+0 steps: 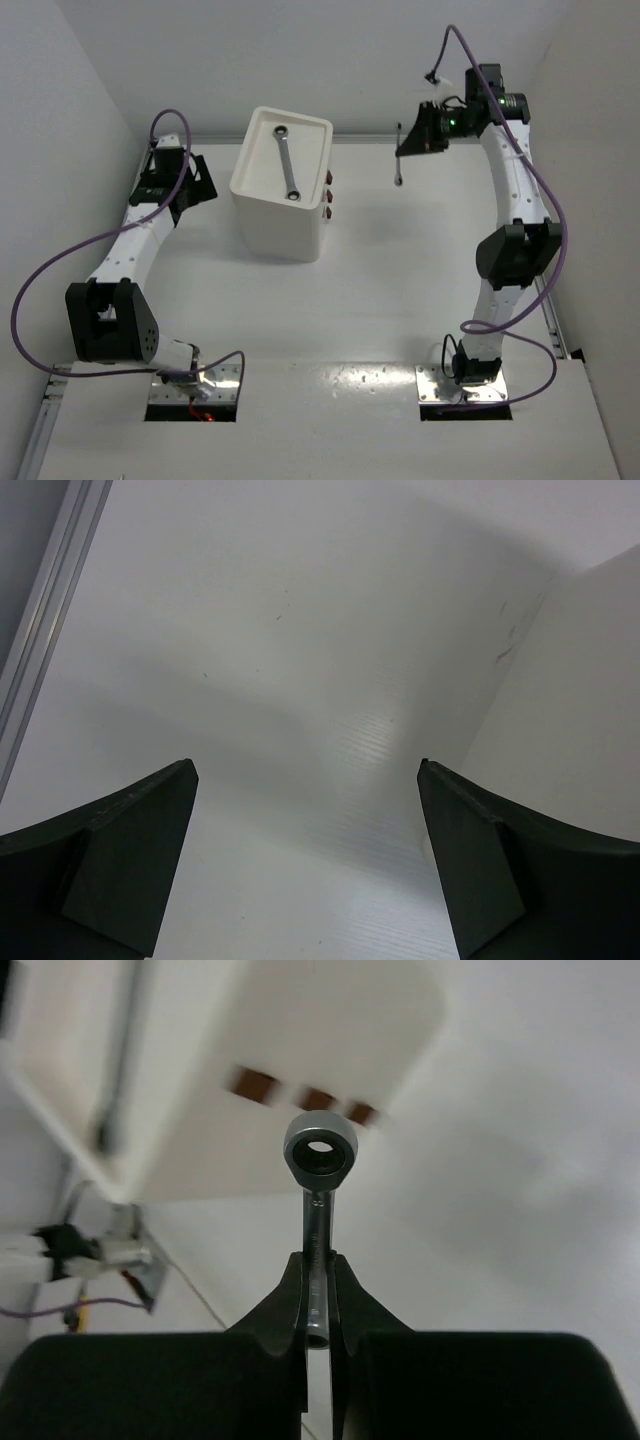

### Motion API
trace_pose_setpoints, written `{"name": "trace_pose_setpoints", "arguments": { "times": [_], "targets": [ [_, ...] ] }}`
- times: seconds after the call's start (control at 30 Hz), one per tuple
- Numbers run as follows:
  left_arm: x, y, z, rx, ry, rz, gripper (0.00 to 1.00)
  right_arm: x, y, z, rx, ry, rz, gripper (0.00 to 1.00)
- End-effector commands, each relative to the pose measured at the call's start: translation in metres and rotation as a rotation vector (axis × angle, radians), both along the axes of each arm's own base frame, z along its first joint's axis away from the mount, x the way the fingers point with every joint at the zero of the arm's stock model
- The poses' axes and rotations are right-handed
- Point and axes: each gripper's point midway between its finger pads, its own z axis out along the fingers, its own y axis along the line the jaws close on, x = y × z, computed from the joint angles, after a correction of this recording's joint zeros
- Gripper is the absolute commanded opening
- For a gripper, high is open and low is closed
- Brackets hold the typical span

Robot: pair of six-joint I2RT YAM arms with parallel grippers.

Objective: Sort the tools into containers

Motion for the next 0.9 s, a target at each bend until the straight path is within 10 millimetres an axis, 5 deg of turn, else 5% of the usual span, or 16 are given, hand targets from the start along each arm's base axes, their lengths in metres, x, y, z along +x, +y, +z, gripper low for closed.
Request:
{"name": "trace_pose_setpoints", "arguments": {
  "times": [0.0, 0.13, 0.43, 0.87],
  "targets": [
    [0.012, 0.003, 0.029, 0.012, -0.075, -0.008, 0.99, 0.005, 0.059, 0.081, 0.296, -0.068, 0.071, 0.00],
    [0.012, 0.003, 0.031, 0.019, -0.072, -0.013, 0.99, 0.001, 0.110, 0.119, 0.458, -0.072, 0.159, 0.00],
    [0.001, 0.003, 0.030, 0.018, -0.055, -0.014, 0.99, 0.009, 0.192, 0.112, 0.540, -0.088, 0.263, 0.00],
    [-0.009, 0.002, 0.031, 0.018, -0.056, -0.014, 0.99, 0.043, 0.216, 0.046, 0.509, 0.029, 0.212, 0.00]
  ]
}}
